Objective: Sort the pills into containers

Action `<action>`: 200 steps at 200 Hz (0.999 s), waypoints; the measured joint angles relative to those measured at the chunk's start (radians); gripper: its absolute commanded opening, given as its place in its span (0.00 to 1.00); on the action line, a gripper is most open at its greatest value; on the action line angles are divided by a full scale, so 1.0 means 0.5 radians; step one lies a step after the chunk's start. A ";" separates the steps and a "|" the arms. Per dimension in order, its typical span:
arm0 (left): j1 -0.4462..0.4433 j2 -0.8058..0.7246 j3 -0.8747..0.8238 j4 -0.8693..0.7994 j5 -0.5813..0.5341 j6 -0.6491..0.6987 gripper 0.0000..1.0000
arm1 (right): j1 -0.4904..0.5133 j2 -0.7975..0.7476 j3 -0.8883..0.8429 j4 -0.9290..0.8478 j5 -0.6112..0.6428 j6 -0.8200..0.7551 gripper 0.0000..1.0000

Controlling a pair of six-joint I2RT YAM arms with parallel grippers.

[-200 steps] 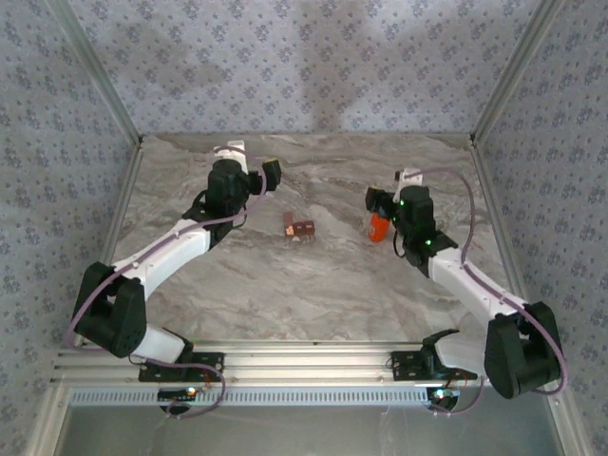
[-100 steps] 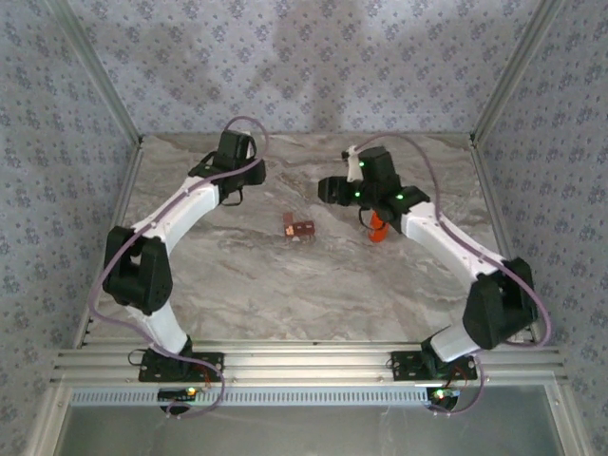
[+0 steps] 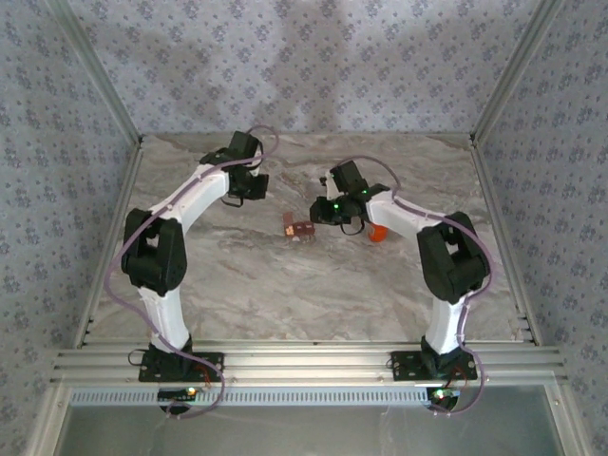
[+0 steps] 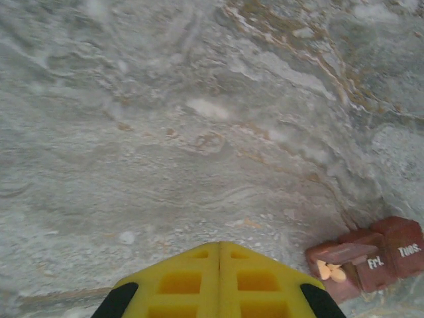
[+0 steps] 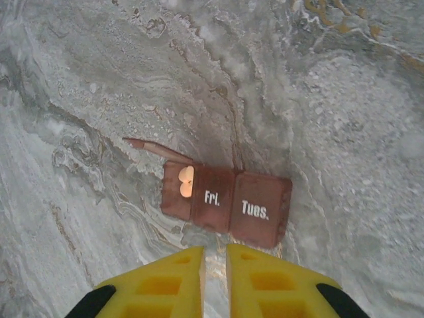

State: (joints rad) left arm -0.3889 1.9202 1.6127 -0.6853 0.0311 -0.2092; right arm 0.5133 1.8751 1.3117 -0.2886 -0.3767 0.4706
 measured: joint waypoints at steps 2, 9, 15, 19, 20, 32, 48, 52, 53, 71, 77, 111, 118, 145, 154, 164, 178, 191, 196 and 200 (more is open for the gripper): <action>0.000 0.008 0.006 0.001 0.014 0.001 0.00 | 0.000 0.006 0.004 0.000 -0.002 0.001 0.13; 0.000 0.040 0.028 0.000 0.056 0.007 0.00 | 0.004 0.034 0.015 0.002 -0.011 0.002 0.12; 0.000 0.061 0.041 0.002 0.090 0.008 0.00 | 0.004 0.050 0.019 0.002 -0.012 0.004 0.12; -0.001 0.074 0.047 0.002 0.114 0.007 0.00 | 0.006 0.061 0.019 0.002 -0.013 0.004 0.12; 0.000 0.079 0.048 0.004 0.121 0.007 0.00 | 0.006 0.063 0.019 0.002 -0.013 0.005 0.12; -0.001 0.102 0.052 0.006 0.189 0.006 0.00 | 0.011 0.093 0.020 0.002 -0.013 0.004 0.12; -0.008 0.120 0.053 0.020 0.272 0.005 0.00 | 0.013 0.140 0.034 0.001 -0.012 0.002 0.16; -0.009 0.124 0.053 0.027 0.292 0.005 0.00 | 0.014 0.148 0.035 0.001 -0.012 0.006 0.16; -0.011 0.125 0.053 0.031 0.298 0.005 0.00 | 0.014 0.150 0.035 0.001 -0.012 0.005 0.16; -0.033 0.132 0.053 0.062 0.374 0.005 0.00 | 0.014 0.158 0.035 -0.008 -0.011 0.004 0.17; -0.040 0.133 0.054 0.069 0.388 0.006 0.00 | 0.014 0.158 0.038 -0.008 -0.009 0.004 0.18; -0.076 0.150 0.066 0.076 0.446 0.006 0.00 | 0.014 0.158 0.041 -0.008 0.028 0.000 0.18; -0.081 0.163 0.069 0.079 0.453 0.006 0.00 | 0.014 0.158 0.042 -0.008 0.030 0.000 0.18; -0.087 0.218 0.069 0.084 0.456 0.006 0.00 | 0.014 0.159 0.046 -0.008 0.057 -0.007 0.31; -0.087 0.227 0.069 0.084 0.456 0.006 0.00 | 0.014 0.160 0.046 -0.008 0.072 -0.021 0.36; -0.087 0.230 0.069 0.084 0.455 0.006 0.00 | 0.014 0.163 0.047 -0.008 0.092 -0.023 0.40; -0.086 0.230 0.069 0.087 0.455 0.006 0.00 | 0.014 0.176 0.055 -0.008 0.104 -0.032 0.40; -0.087 0.230 0.069 0.092 0.455 0.006 0.00 | 0.014 0.198 0.067 -0.009 0.111 -0.035 0.39; -0.087 0.230 0.069 0.092 0.455 0.006 0.00 | 0.014 0.208 0.072 -0.008 0.112 -0.035 0.39; -0.087 0.230 0.069 0.092 0.455 0.006 0.00 | 0.014 0.217 0.075 -0.008 0.113 -0.036 0.38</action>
State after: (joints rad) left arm -0.4324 2.0350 1.6470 -0.6392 0.2588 -0.2062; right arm 0.5201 1.9835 1.3491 -0.2924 -0.3202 0.4526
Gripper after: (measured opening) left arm 0.043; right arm 0.391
